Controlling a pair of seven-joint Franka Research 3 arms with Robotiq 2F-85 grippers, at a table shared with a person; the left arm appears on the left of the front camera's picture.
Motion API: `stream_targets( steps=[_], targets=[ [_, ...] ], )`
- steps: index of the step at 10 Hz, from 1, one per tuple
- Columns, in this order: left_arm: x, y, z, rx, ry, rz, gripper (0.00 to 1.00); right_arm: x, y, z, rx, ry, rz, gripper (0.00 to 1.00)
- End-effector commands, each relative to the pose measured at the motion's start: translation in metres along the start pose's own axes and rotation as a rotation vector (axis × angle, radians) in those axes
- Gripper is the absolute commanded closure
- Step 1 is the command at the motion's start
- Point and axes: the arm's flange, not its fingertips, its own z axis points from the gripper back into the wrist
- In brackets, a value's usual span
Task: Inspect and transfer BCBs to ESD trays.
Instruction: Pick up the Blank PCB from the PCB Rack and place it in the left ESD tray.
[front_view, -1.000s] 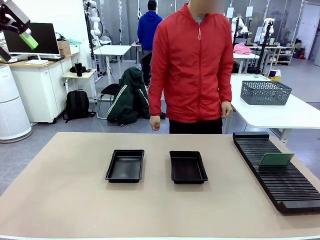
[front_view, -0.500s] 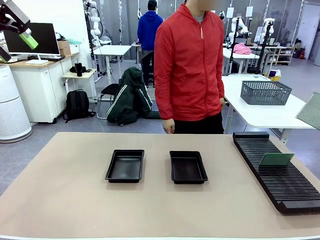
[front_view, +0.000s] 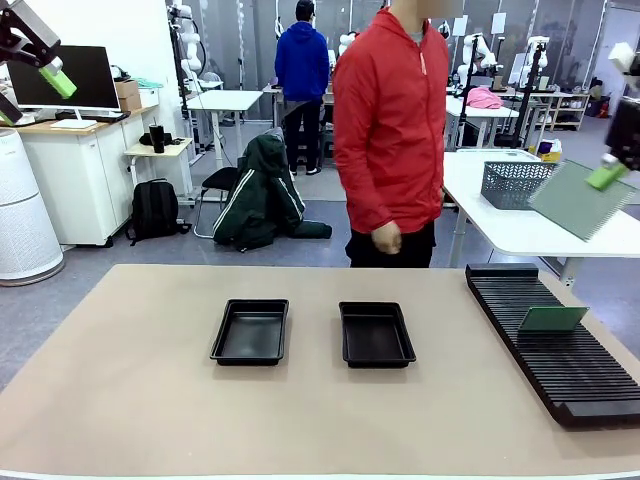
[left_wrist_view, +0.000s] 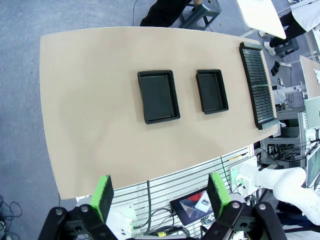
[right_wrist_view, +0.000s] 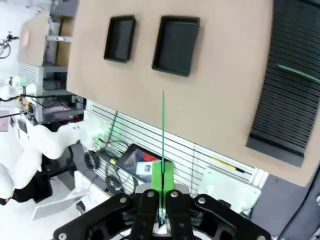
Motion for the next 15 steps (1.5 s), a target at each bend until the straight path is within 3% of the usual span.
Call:
stream_targets(
  steps=[1,6,12,15],
  targets=[
    [-0.001,0.001,0.0,0.007,0.006,0.002,0.0,0.018,0.015,-0.017,0.071,-0.049,-0.022,0.98],
    [-0.001,0.001,0.0,0.007,0.006,0.002,0.0,0.082,0.072,-0.113,0.233,-0.054,0.022,0.98],
    [-0.001,0.001,0.0,0.007,0.006,0.002,0.0,0.152,0.143,-0.293,0.336,-0.008,-0.016,0.98],
    [-0.001,0.001,0.0,0.007,0.006,0.002,0.0,0.157,0.169,-0.378,0.404,-0.026,-0.015,0.98]
  ],
)
